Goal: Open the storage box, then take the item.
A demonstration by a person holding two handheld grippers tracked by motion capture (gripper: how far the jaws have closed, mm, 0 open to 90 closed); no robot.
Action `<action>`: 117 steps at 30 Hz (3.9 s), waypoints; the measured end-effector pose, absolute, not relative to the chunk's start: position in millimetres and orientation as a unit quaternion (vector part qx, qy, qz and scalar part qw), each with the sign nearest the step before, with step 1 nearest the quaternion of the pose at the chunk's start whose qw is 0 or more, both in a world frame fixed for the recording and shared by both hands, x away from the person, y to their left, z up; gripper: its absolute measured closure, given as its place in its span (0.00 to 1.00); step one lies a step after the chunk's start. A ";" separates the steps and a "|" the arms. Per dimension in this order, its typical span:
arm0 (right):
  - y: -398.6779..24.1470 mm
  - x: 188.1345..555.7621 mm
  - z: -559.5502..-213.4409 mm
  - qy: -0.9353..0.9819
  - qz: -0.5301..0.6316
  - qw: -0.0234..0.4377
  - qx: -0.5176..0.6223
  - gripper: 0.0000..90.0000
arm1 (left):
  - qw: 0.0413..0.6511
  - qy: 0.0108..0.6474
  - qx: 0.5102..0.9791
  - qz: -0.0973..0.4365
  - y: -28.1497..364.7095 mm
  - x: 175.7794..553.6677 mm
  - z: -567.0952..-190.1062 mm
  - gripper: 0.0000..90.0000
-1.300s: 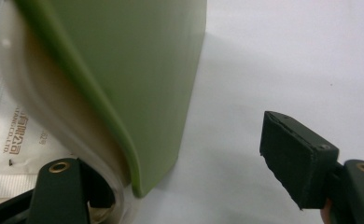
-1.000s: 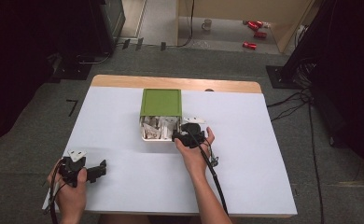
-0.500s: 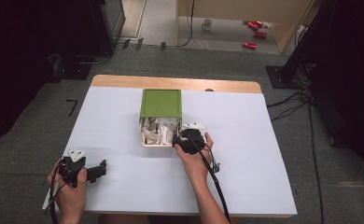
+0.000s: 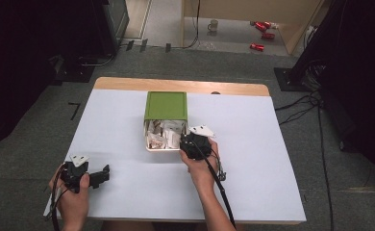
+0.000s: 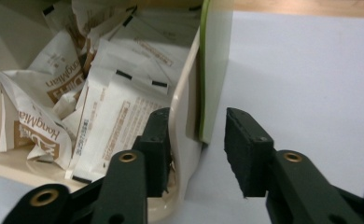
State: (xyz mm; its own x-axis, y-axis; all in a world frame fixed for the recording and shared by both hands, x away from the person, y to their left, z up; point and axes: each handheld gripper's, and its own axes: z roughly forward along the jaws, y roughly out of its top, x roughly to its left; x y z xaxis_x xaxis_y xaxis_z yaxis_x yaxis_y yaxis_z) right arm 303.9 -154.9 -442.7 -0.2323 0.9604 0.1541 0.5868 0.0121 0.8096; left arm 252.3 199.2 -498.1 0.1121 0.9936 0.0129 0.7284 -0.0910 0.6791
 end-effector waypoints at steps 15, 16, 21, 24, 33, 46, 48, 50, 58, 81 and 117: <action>-147.2 302.7 -442.0 0.649 0.411 0.256 0.587 0.88 | 0.268 0.619 0.696 0.247 199.2 252.4 -498.0 0.00; -146.6 302.5 -441.7 0.648 0.410 0.257 0.589 0.88 | 0.268 0.619 0.696 0.247 199.2 252.4 -498.0 0.00; -144.6 300.2 -440.6 0.644 0.404 0.262 0.595 0.90 | 0.268 0.619 0.696 0.247 199.2 252.4 -498.0 0.00; -143.8 299.6 -440.2 0.640 0.404 0.263 0.598 0.90 | 0.268 0.619 0.696 0.247 199.2 252.4 -498.0 0.00; -142.5 295.6 -437.5 0.639 0.403 0.256 0.603 0.94 | 0.268 0.619 0.696 0.247 199.2 252.4 -498.0 0.00; -141.7 287.7 -436.7 0.635 0.401 0.253 0.610 0.95 | 0.268 0.619 0.696 0.247 199.1 252.5 -498.0 0.00; -141.5 285.3 -436.6 0.633 0.402 0.252 0.612 0.95 | 0.268 0.619 0.695 0.247 199.1 252.5 -498.0 0.00; -141.4 282.6 -436.6 0.633 0.401 0.253 0.612 0.95 | 0.268 0.619 0.696 0.247 199.1 252.5 -498.0 0.00; -140.9 270.6 -436.9 0.631 0.401 0.254 0.613 0.96 | 0.267 0.619 0.696 0.247 199.2 252.5 -497.9 0.00; -134.8 237.7 -443.5 0.618 0.404 0.273 0.617 0.96 | 0.267 0.619 0.696 0.247 199.2 252.7 -497.9 0.00; -135.4 240.8 -398.3 0.623 0.489 0.268 0.549 0.52 | 0.266 0.619 0.697 0.246 199.3 252.5 -497.7 0.00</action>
State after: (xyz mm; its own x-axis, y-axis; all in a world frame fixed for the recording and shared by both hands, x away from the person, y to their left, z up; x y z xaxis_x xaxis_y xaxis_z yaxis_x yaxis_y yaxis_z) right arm 240.8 -135.4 -398.3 -0.2547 0.9454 0.2033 0.4209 -0.0809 0.9035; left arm 252.5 199.3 -497.7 0.1121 0.9936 0.0132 0.7317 -0.0915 0.6754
